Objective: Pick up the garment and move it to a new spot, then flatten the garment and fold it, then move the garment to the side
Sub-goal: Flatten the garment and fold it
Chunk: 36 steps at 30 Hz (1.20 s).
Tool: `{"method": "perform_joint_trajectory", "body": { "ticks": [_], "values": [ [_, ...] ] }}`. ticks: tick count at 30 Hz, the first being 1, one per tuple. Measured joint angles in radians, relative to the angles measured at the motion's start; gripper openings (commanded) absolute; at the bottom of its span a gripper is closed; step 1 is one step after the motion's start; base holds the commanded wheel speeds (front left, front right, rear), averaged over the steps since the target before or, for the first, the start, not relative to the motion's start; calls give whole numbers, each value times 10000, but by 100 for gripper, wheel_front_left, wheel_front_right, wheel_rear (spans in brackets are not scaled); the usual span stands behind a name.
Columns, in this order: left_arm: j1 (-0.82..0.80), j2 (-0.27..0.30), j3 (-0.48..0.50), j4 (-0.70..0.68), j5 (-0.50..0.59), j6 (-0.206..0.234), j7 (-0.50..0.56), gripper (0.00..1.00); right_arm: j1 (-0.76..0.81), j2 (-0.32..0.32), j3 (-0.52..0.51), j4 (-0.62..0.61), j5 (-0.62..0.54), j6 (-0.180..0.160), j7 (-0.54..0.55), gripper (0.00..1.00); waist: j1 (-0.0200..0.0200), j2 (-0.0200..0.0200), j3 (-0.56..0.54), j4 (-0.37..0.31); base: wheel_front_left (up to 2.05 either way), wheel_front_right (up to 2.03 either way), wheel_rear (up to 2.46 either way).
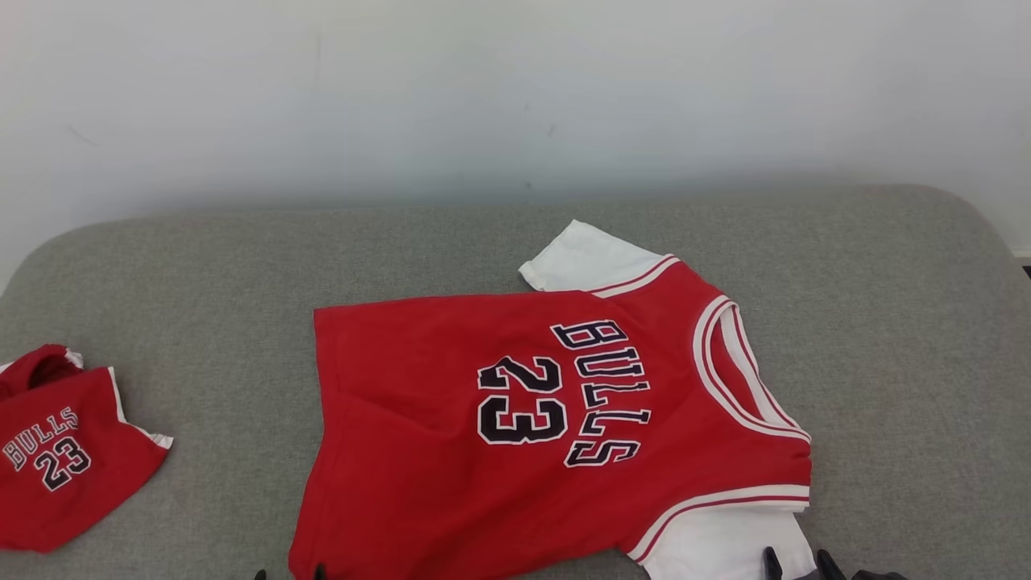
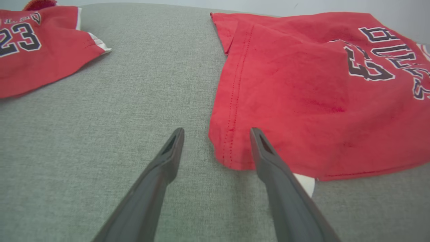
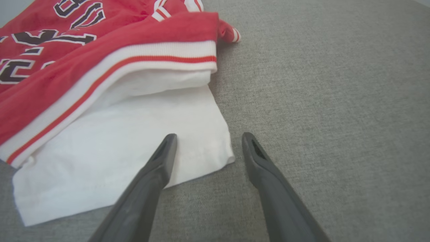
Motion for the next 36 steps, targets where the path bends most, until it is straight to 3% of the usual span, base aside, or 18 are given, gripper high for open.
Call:
{"method": "perform_joint_trajectory", "body": {
  "ticks": [19,36],
  "values": [
    [-949,-4,232,1584,407,-25,0,100,-290,0,73,-190,-236,0,0,100,0,0,471,-349,0,0,0],
    [-645,-10,81,988,100,-180,0,100,-370,0,75,-109,-205,0,0,100,-1,0,445,-434,0,0,0]
  ]
}}
